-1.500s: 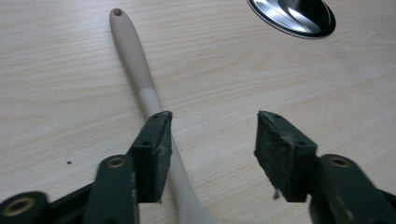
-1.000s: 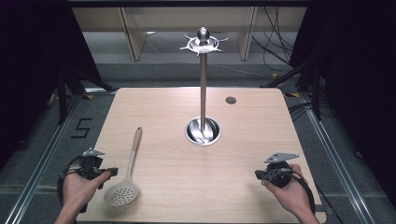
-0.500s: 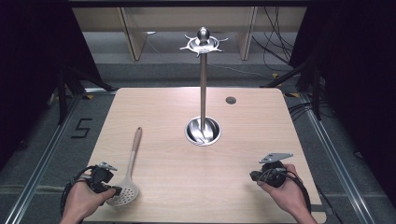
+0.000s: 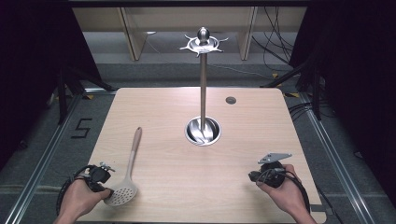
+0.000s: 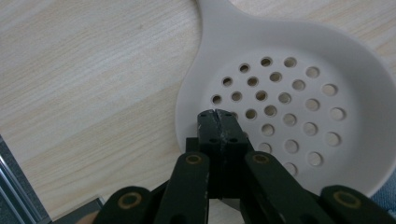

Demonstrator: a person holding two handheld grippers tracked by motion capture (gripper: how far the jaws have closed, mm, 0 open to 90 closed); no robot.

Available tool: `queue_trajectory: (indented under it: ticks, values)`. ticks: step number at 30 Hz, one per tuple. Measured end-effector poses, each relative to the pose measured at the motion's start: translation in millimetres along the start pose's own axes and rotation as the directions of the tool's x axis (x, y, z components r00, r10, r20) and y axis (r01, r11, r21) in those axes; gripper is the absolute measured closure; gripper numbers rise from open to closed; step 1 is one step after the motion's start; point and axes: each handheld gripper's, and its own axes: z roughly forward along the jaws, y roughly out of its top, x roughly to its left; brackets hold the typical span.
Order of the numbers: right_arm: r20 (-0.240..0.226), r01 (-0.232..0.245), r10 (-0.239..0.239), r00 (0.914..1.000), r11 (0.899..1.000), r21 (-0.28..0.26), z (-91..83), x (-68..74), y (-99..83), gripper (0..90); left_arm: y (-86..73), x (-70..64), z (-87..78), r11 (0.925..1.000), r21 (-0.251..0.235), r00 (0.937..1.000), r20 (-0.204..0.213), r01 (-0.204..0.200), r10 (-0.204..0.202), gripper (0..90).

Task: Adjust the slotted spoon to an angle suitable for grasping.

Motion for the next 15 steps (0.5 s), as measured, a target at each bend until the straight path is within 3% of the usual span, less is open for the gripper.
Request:
queue_trajectory:
  ticks: [5, 7, 8, 9, 11, 13, 15]
  values:
    - [-0.001, 0.000, 0.000, 1.0000, 1.000, 0.000, 0.3, -0.4, -0.1, 80.5, 2.8, 3.8, -0.4, 0.9997, 0.022, 0.9989, -0.045, -0.012, 0.013, 89.5]
    - [-0.002, -0.001, 0.001, 1.0000, 1.000, 0.001, 0.7, -0.5, -0.1, 80.3, 3.7, 3.4, -1.0, 0.9995, 0.031, 0.9984, -0.056, -0.001, 0.002, 89.5]
    - [-0.002, -0.001, 0.001, 1.0000, 1.000, 0.001, 0.6, -0.4, -0.1, 80.1, 3.2, 1.3, -0.6, 0.9989, 0.028, 0.9983, -0.048, 0.036, -0.035, 89.5]
    - [-0.001, 0.002, -0.002, 1.0000, 1.000, -0.001, 0.8, -0.6, -0.2, 80.1, 4.6, 3.1, -2.6, 0.9989, 0.046, 0.9988, -0.048, 0.005, -0.003, 89.5]
    - [-0.003, -0.002, 0.002, 1.0000, 1.000, 0.002, 0.7, -0.6, -0.2, 80.0, 4.6, 4.2, -1.5, 0.9995, 0.022, 0.9991, -0.035, -0.025, 0.026, 89.4]
    - [-0.003, -0.001, 0.001, 1.0000, 1.000, 0.000, 0.9, -0.9, -0.1, 79.9, 5.9, 2.9, -3.6, 0.9995, 0.026, 0.9989, -0.042, -0.020, 0.021, 89.4]
    - [0.000, 0.009, -0.009, 1.0000, 1.000, -0.003, 1.5, -1.2, -0.4, 79.7, 5.8, -2.6, -5.0, 0.9993, -0.037, 0.9997, -0.022, 0.009, -0.010, 89.4]
